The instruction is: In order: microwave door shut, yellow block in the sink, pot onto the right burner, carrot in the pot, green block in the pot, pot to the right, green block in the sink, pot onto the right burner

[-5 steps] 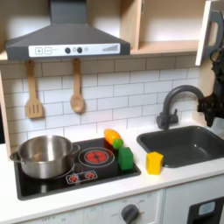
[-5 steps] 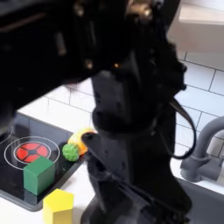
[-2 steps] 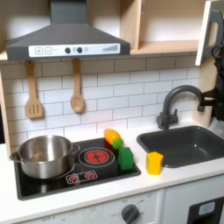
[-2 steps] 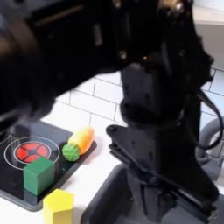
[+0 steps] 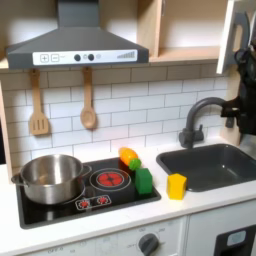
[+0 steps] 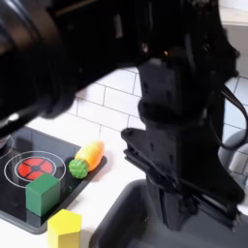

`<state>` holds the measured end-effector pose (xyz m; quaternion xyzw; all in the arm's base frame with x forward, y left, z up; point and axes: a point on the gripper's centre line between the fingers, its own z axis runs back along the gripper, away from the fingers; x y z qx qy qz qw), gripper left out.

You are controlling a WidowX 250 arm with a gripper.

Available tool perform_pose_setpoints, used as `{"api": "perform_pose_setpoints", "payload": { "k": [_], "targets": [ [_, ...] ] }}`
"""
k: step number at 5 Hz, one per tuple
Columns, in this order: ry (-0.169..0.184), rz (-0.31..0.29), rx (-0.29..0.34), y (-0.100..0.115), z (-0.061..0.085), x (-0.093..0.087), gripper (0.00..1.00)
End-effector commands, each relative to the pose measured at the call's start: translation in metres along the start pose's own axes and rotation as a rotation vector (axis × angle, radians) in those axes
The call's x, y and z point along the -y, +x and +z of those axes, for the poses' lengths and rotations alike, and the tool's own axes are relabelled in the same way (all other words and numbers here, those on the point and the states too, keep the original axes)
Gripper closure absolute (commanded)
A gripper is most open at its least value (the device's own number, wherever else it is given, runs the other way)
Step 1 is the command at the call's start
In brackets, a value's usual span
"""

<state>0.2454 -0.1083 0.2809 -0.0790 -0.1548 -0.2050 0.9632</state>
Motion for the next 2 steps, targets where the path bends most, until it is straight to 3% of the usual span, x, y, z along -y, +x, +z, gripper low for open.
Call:
{"api": "perform_pose_setpoints", "payload": {
  "k": [1,2],
  "targets": [
    [0.038,0.061,0.01,0.0083,0.0046,-0.0217,0.0],
    [0.055,0.087,0.023,0.0105,0.0095,-0.03,0.0]
  ]
}}
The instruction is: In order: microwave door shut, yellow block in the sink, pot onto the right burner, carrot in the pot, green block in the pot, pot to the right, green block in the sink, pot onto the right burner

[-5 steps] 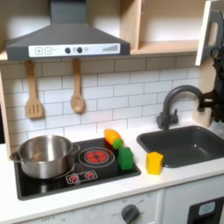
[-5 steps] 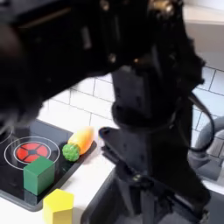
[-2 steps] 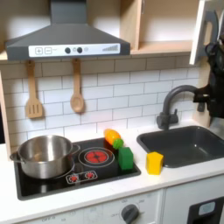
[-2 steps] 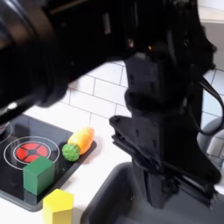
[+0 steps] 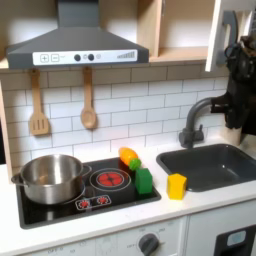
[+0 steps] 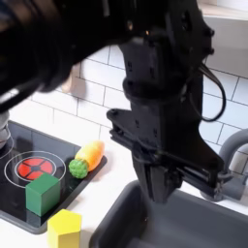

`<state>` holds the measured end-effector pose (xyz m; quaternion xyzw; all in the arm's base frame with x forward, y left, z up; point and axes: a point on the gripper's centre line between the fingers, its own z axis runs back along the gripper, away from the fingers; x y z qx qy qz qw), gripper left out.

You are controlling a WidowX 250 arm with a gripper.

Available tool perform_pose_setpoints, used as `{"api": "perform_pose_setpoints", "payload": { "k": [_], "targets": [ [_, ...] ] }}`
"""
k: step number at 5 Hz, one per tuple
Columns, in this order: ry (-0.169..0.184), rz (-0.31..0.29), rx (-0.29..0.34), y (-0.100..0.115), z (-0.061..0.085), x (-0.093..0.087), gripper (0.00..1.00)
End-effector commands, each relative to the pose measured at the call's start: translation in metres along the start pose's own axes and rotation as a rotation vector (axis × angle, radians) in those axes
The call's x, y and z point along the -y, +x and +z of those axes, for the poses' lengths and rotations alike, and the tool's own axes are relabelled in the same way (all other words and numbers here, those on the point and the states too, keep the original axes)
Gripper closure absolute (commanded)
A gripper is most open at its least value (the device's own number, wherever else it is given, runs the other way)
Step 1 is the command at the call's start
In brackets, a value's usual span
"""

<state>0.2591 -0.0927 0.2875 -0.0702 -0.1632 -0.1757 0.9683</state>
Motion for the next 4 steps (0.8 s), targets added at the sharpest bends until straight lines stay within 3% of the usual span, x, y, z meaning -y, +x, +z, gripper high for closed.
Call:
{"api": "perform_pose_setpoints", "payload": {
  "k": [1,4],
  "targets": [
    [0.046,0.071,0.014,0.008,0.006,-0.025,0.0],
    [0.086,0.132,0.04,0.03,0.013,-0.054,0.0]
  ]
}}
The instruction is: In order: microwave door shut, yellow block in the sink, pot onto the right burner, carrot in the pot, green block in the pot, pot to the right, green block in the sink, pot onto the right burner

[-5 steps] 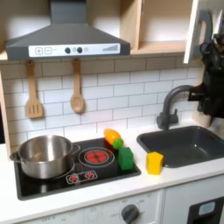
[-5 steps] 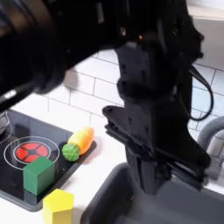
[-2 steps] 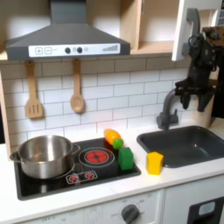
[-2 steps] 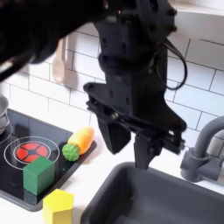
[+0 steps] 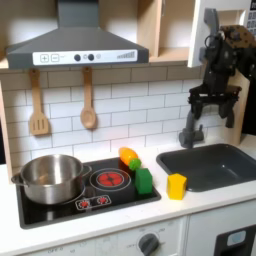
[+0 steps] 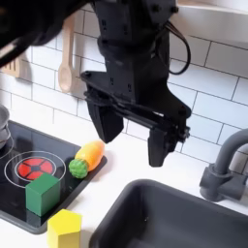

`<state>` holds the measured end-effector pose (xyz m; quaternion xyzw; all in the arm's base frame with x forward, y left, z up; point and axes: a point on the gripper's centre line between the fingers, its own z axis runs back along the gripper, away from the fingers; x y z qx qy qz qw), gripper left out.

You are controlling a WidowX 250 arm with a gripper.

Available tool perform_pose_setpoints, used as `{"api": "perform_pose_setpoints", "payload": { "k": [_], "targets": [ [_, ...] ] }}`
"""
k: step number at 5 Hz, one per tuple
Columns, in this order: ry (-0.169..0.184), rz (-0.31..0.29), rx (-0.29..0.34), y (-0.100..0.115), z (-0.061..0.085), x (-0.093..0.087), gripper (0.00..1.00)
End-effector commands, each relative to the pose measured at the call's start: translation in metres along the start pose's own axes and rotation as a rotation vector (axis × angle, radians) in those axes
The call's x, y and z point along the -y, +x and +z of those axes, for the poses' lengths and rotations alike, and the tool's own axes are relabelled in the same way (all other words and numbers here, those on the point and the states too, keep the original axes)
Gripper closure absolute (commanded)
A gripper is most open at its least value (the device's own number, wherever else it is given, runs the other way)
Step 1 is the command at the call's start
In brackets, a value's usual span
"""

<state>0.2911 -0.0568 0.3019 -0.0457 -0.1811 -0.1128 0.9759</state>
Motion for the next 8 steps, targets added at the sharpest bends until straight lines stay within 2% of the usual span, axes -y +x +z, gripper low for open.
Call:
{"api": "perform_pose_setpoints", "payload": {
  "k": [1,4,8],
  "targets": [
    [0.022,0.037,0.006,0.02,-0.001,-0.018,0.0],
    [0.042,0.073,0.035,0.055,-0.006,-0.04,0.0],
    [0.048,0.09,0.05,0.073,-0.009,-0.048,0.0]
  ]
}}
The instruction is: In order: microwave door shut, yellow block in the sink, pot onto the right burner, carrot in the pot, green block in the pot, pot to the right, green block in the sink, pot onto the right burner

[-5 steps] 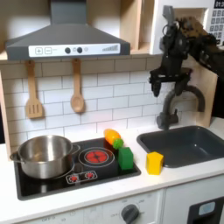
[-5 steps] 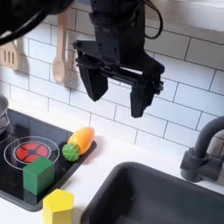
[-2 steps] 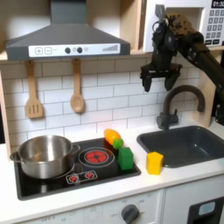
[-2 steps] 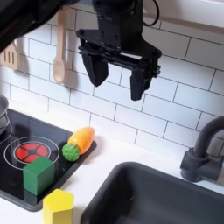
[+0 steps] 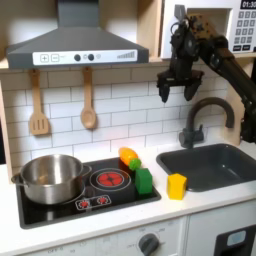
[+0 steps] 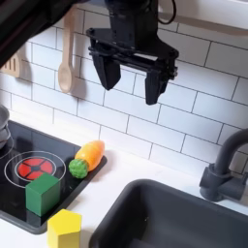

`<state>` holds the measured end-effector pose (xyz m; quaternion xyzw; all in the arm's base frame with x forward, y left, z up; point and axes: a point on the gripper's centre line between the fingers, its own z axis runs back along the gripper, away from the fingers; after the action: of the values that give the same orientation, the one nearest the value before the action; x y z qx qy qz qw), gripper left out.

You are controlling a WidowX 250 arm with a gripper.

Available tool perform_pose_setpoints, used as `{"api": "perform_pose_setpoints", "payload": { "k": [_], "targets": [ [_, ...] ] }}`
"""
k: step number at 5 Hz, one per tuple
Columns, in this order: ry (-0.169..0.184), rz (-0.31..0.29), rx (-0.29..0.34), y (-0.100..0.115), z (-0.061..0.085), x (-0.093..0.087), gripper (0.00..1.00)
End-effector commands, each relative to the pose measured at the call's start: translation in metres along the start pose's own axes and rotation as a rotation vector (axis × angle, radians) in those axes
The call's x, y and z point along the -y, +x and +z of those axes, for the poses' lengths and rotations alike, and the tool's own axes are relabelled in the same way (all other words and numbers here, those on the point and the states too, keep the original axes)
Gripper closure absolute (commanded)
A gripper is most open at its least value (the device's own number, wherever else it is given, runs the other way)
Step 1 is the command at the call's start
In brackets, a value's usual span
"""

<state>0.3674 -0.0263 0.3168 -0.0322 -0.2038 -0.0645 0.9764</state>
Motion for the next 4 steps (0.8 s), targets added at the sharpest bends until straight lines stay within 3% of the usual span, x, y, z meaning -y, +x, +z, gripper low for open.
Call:
{"api": "perform_pose_setpoints", "payload": {
  "k": [1,4],
  "targets": [
    [-0.002,0.004,-0.003,0.0064,-0.0041,0.0001,0.0],
    [-0.002,0.008,0.011,0.0145,-0.0026,0.0002,0.0]
  ]
}}
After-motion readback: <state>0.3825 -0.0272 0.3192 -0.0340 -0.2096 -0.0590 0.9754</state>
